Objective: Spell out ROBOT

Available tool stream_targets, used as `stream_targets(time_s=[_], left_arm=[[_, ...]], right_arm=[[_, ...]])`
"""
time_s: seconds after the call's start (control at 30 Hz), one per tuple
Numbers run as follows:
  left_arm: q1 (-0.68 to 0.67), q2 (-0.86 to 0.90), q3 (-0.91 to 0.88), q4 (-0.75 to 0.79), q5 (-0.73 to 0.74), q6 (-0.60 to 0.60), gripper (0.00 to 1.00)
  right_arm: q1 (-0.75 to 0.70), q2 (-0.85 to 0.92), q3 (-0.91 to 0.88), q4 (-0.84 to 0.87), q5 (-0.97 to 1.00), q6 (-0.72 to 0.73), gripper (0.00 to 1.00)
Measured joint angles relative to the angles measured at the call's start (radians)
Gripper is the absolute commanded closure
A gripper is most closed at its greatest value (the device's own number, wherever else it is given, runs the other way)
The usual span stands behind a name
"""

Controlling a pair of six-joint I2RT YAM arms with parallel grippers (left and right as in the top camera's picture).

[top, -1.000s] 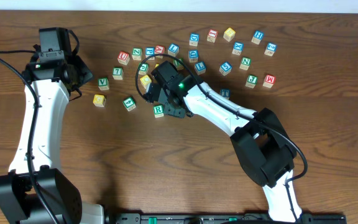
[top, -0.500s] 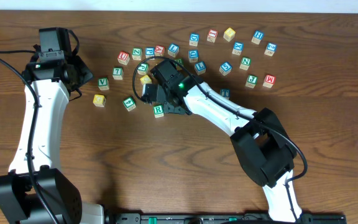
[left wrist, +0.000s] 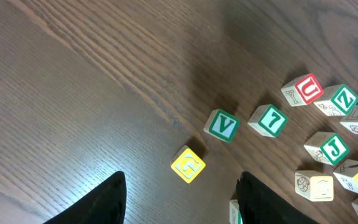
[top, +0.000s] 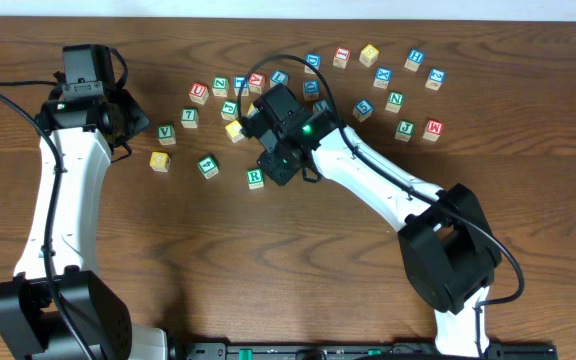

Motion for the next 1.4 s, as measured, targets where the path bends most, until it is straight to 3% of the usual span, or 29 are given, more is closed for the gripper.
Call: stream_targets(time_s=[0.3, 1.4], left_arm=[[0.0, 0.0, 0.0, 0.0, 0.0, 0.0, 0.44], [0.0, 0.0, 0.0, 0.0, 0.0, 0.0, 0.44]], right_arm=[[0.0, 0.044, 0.0, -0.006, -0.06, 0.115, 0.98], [-0.001, 0.094, -0.003, -0.016, 0.171, 0.179, 0.98]])
